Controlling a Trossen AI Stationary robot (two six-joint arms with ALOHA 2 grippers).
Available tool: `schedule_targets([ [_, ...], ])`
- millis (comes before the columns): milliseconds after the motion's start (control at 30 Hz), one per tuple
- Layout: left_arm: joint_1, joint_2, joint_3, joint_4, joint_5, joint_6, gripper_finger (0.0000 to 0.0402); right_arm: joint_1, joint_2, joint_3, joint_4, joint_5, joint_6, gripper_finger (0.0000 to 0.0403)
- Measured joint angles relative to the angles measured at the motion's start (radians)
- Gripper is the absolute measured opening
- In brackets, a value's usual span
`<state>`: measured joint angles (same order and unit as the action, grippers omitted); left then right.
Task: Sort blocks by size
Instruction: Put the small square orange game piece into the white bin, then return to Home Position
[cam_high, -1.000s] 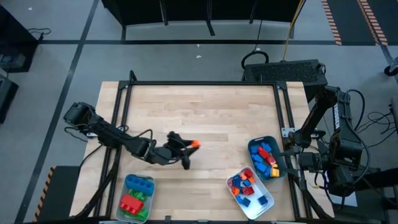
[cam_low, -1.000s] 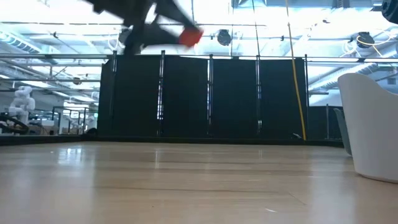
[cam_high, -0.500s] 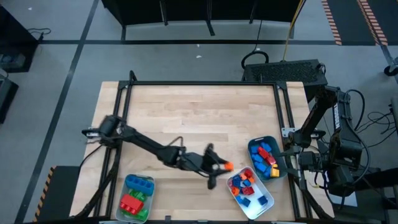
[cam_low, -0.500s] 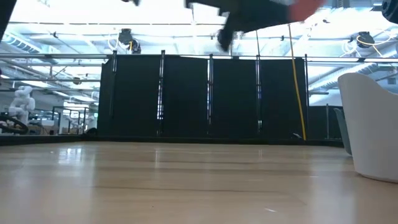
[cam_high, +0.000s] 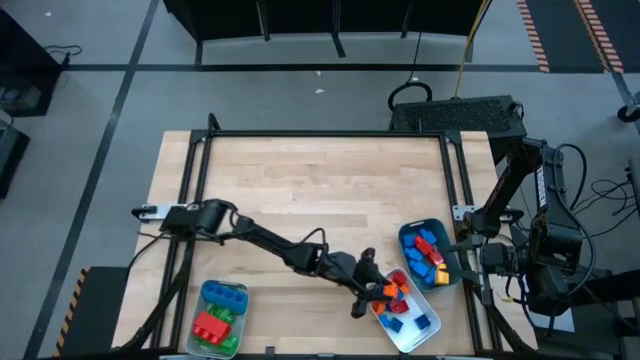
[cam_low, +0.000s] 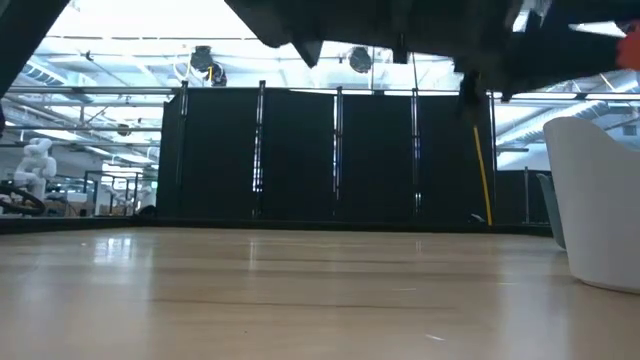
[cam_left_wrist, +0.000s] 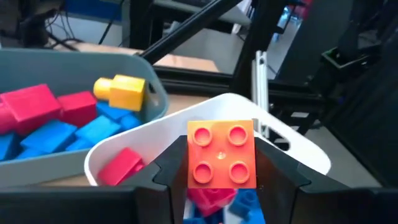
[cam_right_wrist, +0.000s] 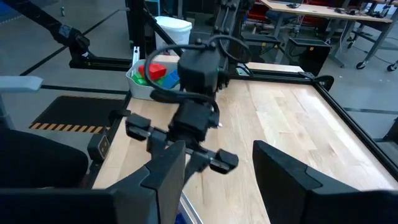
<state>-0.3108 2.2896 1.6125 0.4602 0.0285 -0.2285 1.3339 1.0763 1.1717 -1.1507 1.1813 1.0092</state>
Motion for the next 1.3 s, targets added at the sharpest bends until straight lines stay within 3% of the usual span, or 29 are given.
schedule_targets([
  [200, 0.018, 0.034, 0.008, 0.0, 0.042, -0.028, 0.0141, 0.0, 0.0, 0.0, -0.001, 0.0, -0.001, 0.0171],
  [300, 0.016, 0.038, 0.008, 0.001, 0.071, -0.028, 0.0162, 0.0, 0.0, 0.0, -0.002, 0.0, -0.001, 0.0171],
  [467, 0.016, 0.038, 0.008, 0.004, 0.071, -0.027, 0.0203, 0.0, 0.0, 0.0, -0.002, 0.0, -0.004, 0.0171],
  [733, 0.016, 0.009, 0.005, -0.021, 0.043, -0.022, 0.0209, 0.0, 0.0, 0.0, 0.007, 0.044, -0.004, 0.0171],
  [867, 0.014, -0.144, 0.007, -0.132, 0.097, 0.072, 0.021, 0.0, -0.003, 0.0, 0.044, 0.074, -0.042, 0.0171],
  [1067, 0.014, -0.485, 0.007, -0.53, 0.102, 0.216, 0.0211, 0.0, -0.008, 0.055, 0.09, 0.104, -0.174, 0.0171],
  [1200, 0.008, -0.726, 0.008, -0.709, 0.092, 0.311, 0.0211, 0.0, -0.032, 0.107, 0.186, 0.096, -0.371, 0.0171],
  [1300, -0.004, -0.884, 0.007, -0.84, 0.095, 0.348, 0.0212, 0.0, -0.072, 0.119, 0.36, 0.015, -0.655, 0.0171],
])
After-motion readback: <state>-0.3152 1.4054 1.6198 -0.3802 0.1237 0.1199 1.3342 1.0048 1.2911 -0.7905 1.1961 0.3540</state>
